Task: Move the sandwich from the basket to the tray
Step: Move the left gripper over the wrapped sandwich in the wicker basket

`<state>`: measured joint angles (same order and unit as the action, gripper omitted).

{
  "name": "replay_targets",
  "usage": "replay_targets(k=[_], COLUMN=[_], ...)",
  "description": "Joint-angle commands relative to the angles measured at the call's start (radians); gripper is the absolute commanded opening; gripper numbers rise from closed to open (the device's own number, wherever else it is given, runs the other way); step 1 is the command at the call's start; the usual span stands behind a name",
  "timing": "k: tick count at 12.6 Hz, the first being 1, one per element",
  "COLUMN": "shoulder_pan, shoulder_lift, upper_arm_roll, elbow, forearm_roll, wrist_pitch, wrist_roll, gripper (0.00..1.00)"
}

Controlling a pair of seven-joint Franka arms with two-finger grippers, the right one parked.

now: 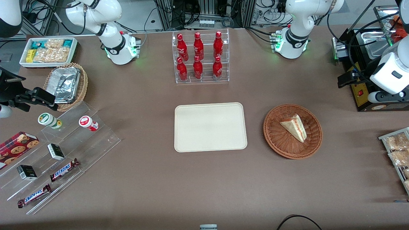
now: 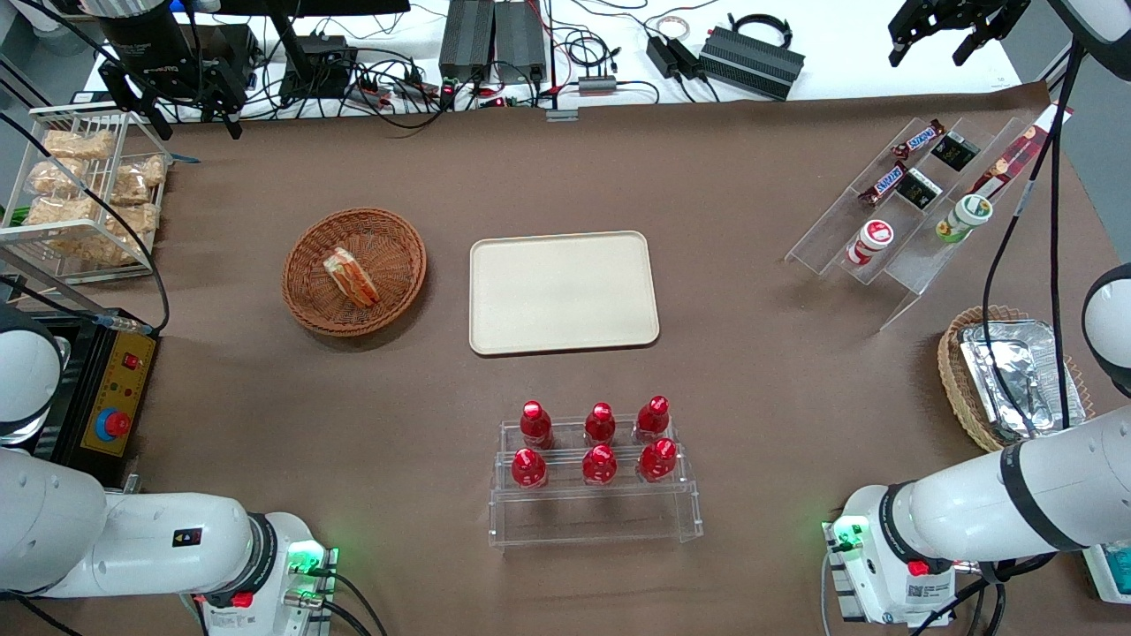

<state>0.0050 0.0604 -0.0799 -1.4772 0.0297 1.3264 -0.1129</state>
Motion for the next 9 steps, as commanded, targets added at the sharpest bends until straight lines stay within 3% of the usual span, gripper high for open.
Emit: replay_targets(k=[1,9], shoulder_pan=[0.0,-0.028], shoulder_lift=[-0.01,0.05], upper_arm_roll=[0.002,-0.003], elbow=[0.005,-0.151], forearm_roll=[-0.001,-0.001], wrist_pitch=[0.048,0.135], wrist_roll=[0.01,0.01], gripper=[1.0,1.0])
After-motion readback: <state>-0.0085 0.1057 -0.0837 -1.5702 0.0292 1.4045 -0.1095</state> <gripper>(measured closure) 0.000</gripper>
